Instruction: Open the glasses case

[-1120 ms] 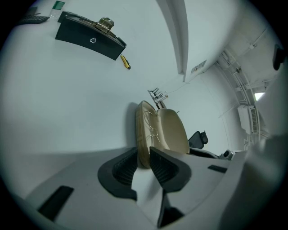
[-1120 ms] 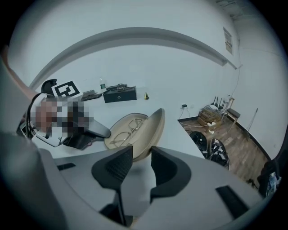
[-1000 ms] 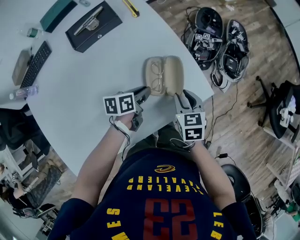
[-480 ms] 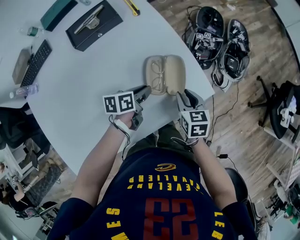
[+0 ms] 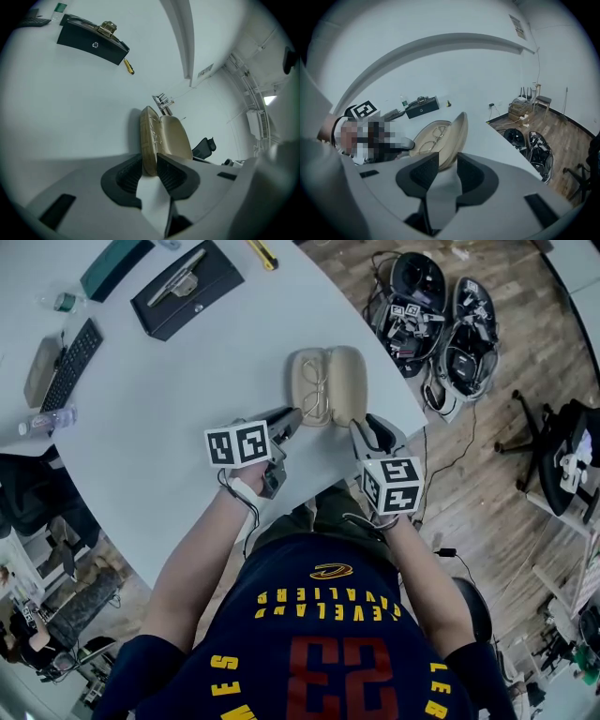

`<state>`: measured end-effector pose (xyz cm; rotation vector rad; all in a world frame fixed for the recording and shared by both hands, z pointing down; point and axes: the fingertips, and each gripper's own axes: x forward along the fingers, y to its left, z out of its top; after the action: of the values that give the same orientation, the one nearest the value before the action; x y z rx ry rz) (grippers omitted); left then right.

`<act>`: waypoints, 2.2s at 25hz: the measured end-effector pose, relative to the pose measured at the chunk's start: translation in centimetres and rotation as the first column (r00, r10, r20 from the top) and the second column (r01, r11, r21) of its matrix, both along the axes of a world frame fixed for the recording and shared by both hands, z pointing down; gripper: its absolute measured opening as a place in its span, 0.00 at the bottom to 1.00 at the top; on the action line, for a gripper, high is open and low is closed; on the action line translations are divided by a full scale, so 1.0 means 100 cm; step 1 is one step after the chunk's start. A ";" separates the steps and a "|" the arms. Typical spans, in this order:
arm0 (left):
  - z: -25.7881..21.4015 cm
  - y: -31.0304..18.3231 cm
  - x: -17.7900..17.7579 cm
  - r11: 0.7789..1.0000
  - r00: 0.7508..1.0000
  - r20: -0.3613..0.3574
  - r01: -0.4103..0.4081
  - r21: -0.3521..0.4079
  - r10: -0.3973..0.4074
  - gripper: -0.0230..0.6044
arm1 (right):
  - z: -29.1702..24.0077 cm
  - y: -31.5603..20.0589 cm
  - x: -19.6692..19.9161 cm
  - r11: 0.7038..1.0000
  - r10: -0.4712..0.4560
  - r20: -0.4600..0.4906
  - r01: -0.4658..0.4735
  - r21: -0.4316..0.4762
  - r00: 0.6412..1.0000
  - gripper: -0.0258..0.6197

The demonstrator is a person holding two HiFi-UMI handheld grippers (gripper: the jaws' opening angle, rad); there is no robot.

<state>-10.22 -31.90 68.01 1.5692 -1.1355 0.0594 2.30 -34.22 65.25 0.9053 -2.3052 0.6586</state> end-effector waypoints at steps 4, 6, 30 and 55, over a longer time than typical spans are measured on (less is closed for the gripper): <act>-0.011 -0.001 -0.002 0.999 1.000 -0.011 0.029 0.027 -0.028 0.21 | -0.016 0.001 -0.003 0.999 0.001 0.028 -0.002 0.043 1.000 0.25; -0.022 -0.002 -0.003 0.998 0.999 -0.016 0.041 0.050 -0.040 0.21 | -0.025 0.001 -0.004 0.998 0.001 0.034 -0.003 0.062 0.999 0.25; -0.225 0.069 0.040 0.803 0.973 0.227 -0.174 0.570 0.049 0.06 | -0.192 0.078 -0.033 0.957 -0.188 0.293 0.106 0.271 0.937 0.07; -0.335 0.182 0.071 0.555 0.922 0.386 -0.308 0.773 -0.026 0.06 | -0.320 0.199 -0.026 0.793 -0.288 0.259 0.078 0.604 0.922 0.07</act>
<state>-3.15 -13.70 34.55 2.5995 -1.4153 -0.1089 -0.29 -14.29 33.28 0.8455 -2.9454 -0.0152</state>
